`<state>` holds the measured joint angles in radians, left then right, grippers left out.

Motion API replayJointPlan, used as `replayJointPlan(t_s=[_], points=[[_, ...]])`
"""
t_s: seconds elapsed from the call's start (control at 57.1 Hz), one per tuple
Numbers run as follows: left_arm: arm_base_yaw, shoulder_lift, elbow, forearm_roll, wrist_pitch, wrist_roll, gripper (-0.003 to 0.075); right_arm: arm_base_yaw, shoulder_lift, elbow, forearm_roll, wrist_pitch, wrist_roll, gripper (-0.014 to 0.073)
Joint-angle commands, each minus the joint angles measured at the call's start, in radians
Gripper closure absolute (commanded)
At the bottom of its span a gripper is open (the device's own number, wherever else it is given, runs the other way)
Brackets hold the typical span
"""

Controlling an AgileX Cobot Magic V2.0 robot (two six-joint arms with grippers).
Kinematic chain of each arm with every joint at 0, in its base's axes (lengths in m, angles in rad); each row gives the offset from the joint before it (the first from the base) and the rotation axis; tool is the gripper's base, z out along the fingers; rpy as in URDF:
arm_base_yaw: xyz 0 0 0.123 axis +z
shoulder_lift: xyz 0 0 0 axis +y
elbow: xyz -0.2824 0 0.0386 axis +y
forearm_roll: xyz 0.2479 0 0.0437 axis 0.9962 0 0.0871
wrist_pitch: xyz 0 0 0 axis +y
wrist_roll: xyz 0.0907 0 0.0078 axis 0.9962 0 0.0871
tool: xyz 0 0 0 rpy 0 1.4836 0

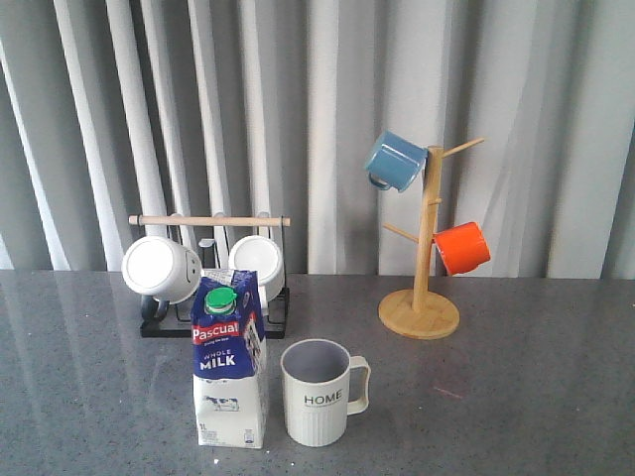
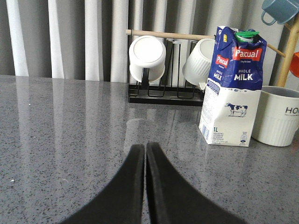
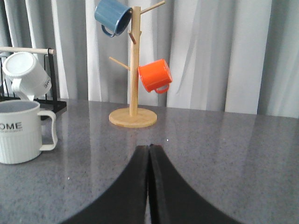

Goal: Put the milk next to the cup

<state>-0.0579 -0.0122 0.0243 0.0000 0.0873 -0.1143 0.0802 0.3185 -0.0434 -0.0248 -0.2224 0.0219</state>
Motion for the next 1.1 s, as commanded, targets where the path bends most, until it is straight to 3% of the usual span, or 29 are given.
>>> replayJointPlan(t_s=[0.0,0.053,0.21,1.086], points=[[0.001,-0.012,-0.022,-0.009,-0.068,-0.009,0.0726,-0.007,-0.131,0.083,-0.012,-0.072,0.012,0.0601],[0.001,-0.012,-0.022,-0.009,-0.068,-0.009,0.0726,-0.007,-0.196,0.078,-0.014,0.04,0.041,0.0601],[0.001,-0.012,-0.022,-0.009,-0.067,-0.009,0.0726,-0.004,-0.348,0.081,-0.031,0.168,0.041,0.0601],[0.001,-0.011,-0.022,-0.009,-0.066,-0.009,0.0726,-0.004,-0.344,0.08,-0.016,0.18,0.04,0.0601]])
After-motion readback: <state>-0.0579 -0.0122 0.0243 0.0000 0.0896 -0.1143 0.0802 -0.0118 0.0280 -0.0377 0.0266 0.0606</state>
